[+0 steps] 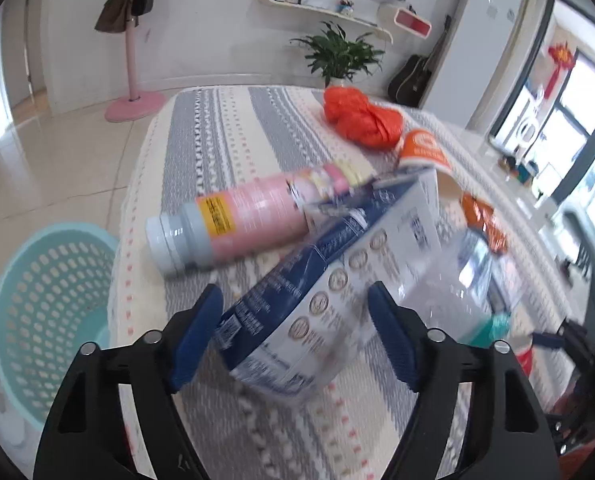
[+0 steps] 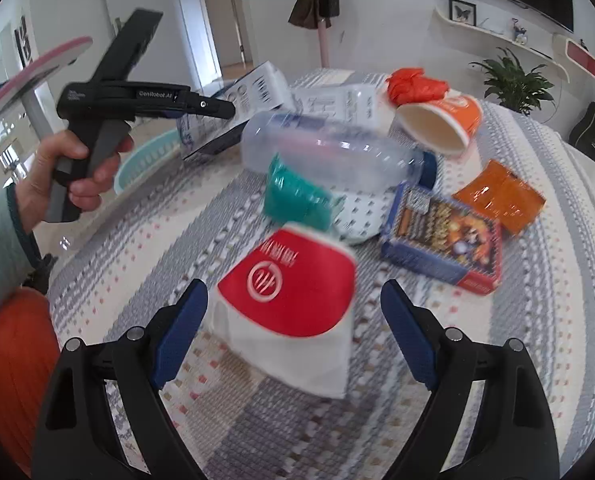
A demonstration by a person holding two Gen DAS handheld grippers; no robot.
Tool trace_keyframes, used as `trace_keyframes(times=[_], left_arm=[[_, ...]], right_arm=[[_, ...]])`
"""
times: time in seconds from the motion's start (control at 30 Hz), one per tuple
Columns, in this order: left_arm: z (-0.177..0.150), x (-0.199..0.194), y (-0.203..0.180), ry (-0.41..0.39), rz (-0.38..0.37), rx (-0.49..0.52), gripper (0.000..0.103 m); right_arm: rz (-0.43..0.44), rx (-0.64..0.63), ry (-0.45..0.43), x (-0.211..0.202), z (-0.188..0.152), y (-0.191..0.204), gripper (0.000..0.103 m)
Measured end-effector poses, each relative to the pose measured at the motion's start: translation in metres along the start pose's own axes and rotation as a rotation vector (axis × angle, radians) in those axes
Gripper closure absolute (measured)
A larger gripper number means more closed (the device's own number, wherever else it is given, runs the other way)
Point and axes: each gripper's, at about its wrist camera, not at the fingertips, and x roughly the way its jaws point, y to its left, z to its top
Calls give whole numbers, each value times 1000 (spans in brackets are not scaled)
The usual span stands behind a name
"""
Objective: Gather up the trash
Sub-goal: 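Grasp the blue milk carton with the left gripper while the right grasps the red-white paper cup, then carry the carton and cup over the blue basket and open both grippers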
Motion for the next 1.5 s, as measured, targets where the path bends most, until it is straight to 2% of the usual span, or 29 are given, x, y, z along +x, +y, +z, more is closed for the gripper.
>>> trace_keyframes(times=[0.07,0.13,0.17,0.23,0.3,0.37,0.43,0.47,0.53,0.63,0.67,0.7,0.77,0.8,0.83,0.87,0.9,0.93,1.0,1.03,1.1,1.13,1.2,1.4,1.5], left_arm=[[-5,-11,-9,5,-2,20,32],[-10,-21,-16,50,-49,9,48],[-13,-25,-18,73,-60,4,49],[-19,-25,-32,122,-48,36,49],[-21,-26,-43,126,-13,92,48],[-16,-23,-50,98,70,140,47],[-5,-16,-48,77,84,132,40],[-1,-12,-46,75,97,127,39],[5,-2,-44,94,105,121,41],[8,10,-45,140,33,64,47],[6,12,-47,146,38,53,48],[3,11,-50,149,75,44,52],[-3,6,-56,140,137,17,60],[-8,0,-59,129,151,-1,69],[-12,-7,-61,112,159,-15,71],[-18,-18,-62,81,169,-44,71],[-24,-26,-61,55,175,-76,72],[-29,-32,-58,32,187,-115,72],[-41,-43,-52,-33,262,-196,72],[-49,-47,-47,-73,270,-238,72],[-59,-46,-44,-106,304,-248,72],[-62,-46,-42,-107,308,-255,72],[-60,-52,-36,-125,257,-293,72],[-68,-70,-18,-145,223,-355,72],[-68,-76,-7,-155,203,-386,72]], right_arm=[[-13,6,-16,-5,1,-1,19],[-31,24,-7,-4,0,-6,19],[-36,29,2,-3,0,-8,19],[-28,44,14,-2,-2,-11,21],[-21,38,22,-1,-3,-9,25],[-23,27,30,0,-4,-7,26],[-21,17,31,1,-4,-5,26],[-21,13,31,3,-4,-4,26],[-18,13,29,3,-5,-3,26],[-5,20,35,4,-6,-3,26],[8,30,42,5,-6,-5,26],[22,36,51,6,-5,-6,26],[22,48,58,8,-3,-8,26],[24,59,65,10,-2,-9,26],[29,69,69,11,-1,-10,29],[45,77,74,12,-1,-10,35],[67,79,78,13,0,-10,47],[62,76,65,11,1,-7,51],[15,48,33,5,2,0,57],[-13,29,5,-1,4,6,61],[-59,-11,-37,-13,9,19,66],[-87,-35,-53,-17,11,25,69],[-129,-81,-78,-22,16,36,70],[-152,-176,-63,-4,28,69,70],[-127,-187,-45,4,35,77,73]])
